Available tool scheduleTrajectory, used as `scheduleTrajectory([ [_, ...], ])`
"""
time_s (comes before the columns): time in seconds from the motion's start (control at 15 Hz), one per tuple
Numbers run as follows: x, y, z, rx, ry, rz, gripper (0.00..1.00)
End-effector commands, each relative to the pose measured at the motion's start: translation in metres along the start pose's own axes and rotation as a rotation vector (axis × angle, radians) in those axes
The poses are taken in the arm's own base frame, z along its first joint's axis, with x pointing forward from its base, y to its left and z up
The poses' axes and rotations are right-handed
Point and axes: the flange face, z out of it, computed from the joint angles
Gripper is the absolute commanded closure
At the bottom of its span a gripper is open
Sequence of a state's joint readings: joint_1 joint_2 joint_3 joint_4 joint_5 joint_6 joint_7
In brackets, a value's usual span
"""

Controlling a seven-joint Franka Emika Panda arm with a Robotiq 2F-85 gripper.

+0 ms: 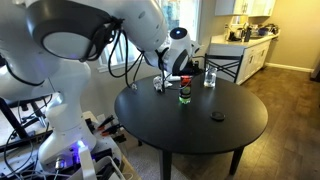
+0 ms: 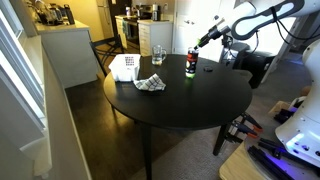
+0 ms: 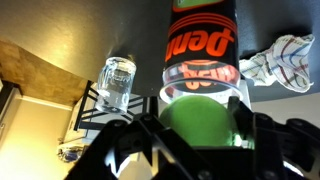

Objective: Pick up the green ball and put it inside the black can with balls in it

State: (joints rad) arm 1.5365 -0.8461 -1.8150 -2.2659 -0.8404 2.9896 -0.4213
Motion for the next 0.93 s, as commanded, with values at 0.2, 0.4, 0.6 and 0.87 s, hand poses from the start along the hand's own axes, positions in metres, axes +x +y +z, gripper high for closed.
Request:
scheduleTrajectory([
  [0.2,-0.0009,0.0023,-0.0017,-0.001,-0.005,-0.018,0.00],
  [0.4,-0.0017,0.0028,-0.0018,-0.003,-0.003,-0.015,0.00],
  [0.6,-0.0010,0.0019,-0.0030,-0.011,0.000,-0.014,0.00],
  [0.87,-0.0018,0.0025,-0.0007,-0.003,0.001,0.004,0.00],
])
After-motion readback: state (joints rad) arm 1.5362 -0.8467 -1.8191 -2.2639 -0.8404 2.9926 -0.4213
